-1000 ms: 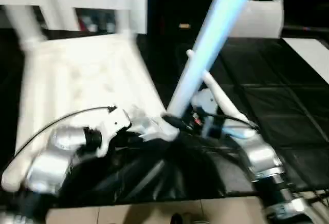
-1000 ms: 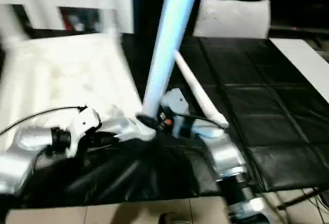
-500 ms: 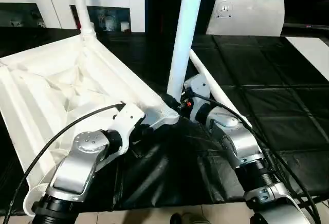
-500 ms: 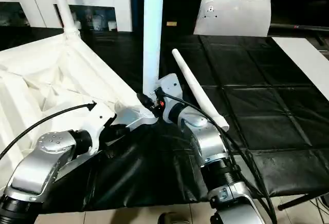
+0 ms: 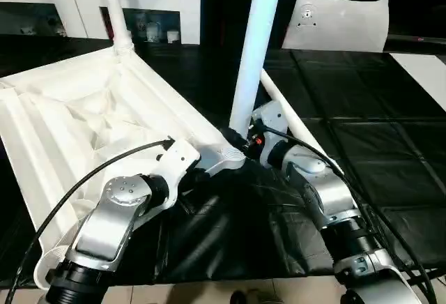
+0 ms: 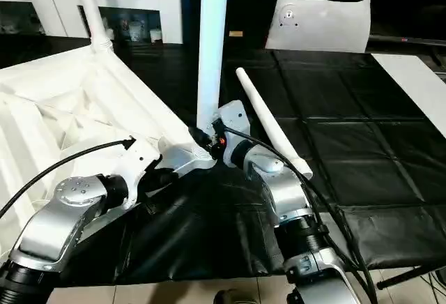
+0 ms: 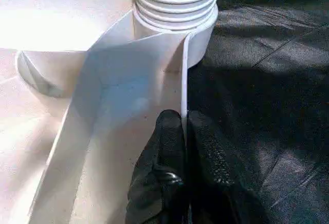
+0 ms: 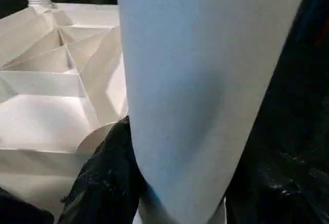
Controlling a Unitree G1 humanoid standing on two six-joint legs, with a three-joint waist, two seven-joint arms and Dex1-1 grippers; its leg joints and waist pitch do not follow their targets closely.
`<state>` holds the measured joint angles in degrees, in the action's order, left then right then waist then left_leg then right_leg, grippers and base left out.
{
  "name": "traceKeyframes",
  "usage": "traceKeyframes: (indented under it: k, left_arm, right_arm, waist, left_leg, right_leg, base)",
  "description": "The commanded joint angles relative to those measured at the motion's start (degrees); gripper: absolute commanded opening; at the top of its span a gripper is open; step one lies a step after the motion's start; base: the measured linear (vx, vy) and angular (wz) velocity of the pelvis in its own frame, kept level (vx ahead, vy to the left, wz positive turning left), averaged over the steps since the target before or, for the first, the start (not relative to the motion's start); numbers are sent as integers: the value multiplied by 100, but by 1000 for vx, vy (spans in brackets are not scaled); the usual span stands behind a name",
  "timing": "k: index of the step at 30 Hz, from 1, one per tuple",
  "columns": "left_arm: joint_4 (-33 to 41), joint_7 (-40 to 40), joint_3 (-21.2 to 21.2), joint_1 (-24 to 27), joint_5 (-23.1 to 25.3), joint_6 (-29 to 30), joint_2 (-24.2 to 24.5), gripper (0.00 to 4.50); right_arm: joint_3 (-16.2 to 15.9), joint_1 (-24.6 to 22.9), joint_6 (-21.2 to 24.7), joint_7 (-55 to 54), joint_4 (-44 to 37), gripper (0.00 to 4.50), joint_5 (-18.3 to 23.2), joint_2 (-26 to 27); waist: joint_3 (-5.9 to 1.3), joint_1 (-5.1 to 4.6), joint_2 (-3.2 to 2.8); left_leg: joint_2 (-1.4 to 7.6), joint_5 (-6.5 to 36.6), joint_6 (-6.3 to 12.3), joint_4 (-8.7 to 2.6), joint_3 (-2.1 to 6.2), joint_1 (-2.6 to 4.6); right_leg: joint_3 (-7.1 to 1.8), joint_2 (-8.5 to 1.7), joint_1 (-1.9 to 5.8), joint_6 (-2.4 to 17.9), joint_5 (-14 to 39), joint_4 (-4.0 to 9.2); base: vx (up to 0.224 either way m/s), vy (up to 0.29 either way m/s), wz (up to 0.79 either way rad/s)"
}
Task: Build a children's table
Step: Insert table leg to table base
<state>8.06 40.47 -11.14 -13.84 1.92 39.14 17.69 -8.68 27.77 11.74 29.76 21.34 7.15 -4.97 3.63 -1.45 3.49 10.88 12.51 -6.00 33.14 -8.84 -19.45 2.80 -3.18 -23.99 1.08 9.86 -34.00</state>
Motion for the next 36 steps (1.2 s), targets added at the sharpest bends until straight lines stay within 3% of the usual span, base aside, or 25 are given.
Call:
traceKeyframes:
  k: [1, 7, 8, 17, 23, 27, 28, 36]
  left_arm:
    - [183, -20, -22, -267, -189, -419, -99, 0]
    - [56, -13, -26, -287, -134, -568, -10, 0]
    - [43, -11, -24, -286, -139, -583, 3, 0]
    - [-241, 119, -9, -368, -148, -938, 231, 0]
    - [-562, 420, -48, -417, -178, -1380, 438, 0]
    - [-870, 728, -77, -494, -248, -1728, 616, 0]
    - [-965, 806, -92, -519, -250, -1830, 669, 0]
    - [-1494, 1622, -174, -695, -446, -2471, 966, 0]
  right_arm:
    - [-184, -420, 552, -34, 641, 245, -119, 27]
    - [-117, -479, 516, 4, 540, 290, -36, 41]
    - [-113, -504, 520, 18, 505, 298, -29, 35]
    - [10, -851, 575, 324, -104, 370, 208, -153]
    - [79, -1114, 589, 666, -561, 426, 339, -521]
    - [186, -1275, 508, 1014, -859, 446, 391, -902]
    - [226, -1296, 494, 1096, -919, 446, 422, -993]
    - [432, -1152, 343, 1843, -1151, 446, 717, -1570]
  waist:
    - [-240, 18, -78]
    - [-256, 44, -81]
    - [-247, 49, -99]
    - [-249, 70, -81]
    - [-237, 83, -98]
    - [-259, 91, -80]
    - [-269, 105, -92]
    - [-298, 185, -111]
  left_leg:
    - [174, 1200, 302, -417, -8, -101]
    - [172, 981, 346, -399, -21, -104]
    - [179, 1022, 342, -401, -26, -88]
    - [170, 1004, 371, -399, -23, -122]
    - [166, 1016, 410, -391, -24, -112]
    - [157, 758, 496, -362, -30, -139]
    - [154, 719, 532, -344, -45, -111]
    - [184, 383, 679, -311, -67, -93]
  right_leg:
    - [-279, -353, 280, 929, 1940, 457]
    - [-277, -349, 300, 1052, 1547, 417]
    - [-277, -353, 289, 1076, 1599, 424]
    - [-270, -357, 333, 997, 1697, 434]
    - [-267, -364, 310, 909, 2017, 469]
    - [-260, -352, 342, 1019, 1598, 422]
    - [-266, -352, 332, 1044, 1518, 413]
    - [-251, -367, 341, 1268, 960, 332]
  base:
    - [0, 0, 0]
    - [0, 0, 0]
    - [0, 0, 0]
    - [0, 0, 0]
    - [0, 0, 0]
    - [0, 0, 0]
    - [0, 0, 0]
    - [0, 0, 0]
